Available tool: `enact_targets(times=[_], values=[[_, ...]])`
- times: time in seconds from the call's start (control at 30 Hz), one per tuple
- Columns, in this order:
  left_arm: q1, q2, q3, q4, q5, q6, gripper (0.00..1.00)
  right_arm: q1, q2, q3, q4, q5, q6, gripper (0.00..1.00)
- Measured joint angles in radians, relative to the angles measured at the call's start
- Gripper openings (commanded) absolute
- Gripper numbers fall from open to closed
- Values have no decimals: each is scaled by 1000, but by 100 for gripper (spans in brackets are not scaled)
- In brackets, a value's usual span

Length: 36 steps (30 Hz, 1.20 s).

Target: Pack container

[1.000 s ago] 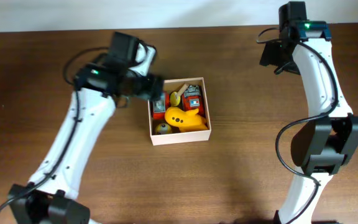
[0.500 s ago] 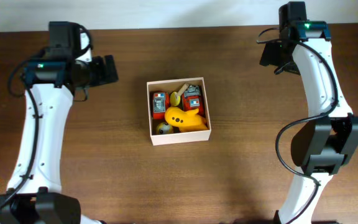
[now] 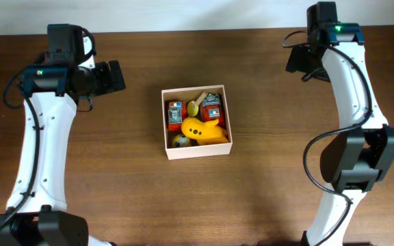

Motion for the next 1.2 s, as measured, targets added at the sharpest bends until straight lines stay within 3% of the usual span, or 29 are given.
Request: enact_targets(times=[0.4,0.63,0.83,1.2], values=[[11,-39,-1,18,-39,0,99,0,0,0,0,0,0,99],[-3,-378,-90,266,-121,86,99,0,0,0,1,0,0,99],[-13,-735,-383,584,-161,211,99,0,0,0,1,0,0,99],[-13,-1220,-1249,1071,-145,251,99,0,0,0,0,0,0,99]])
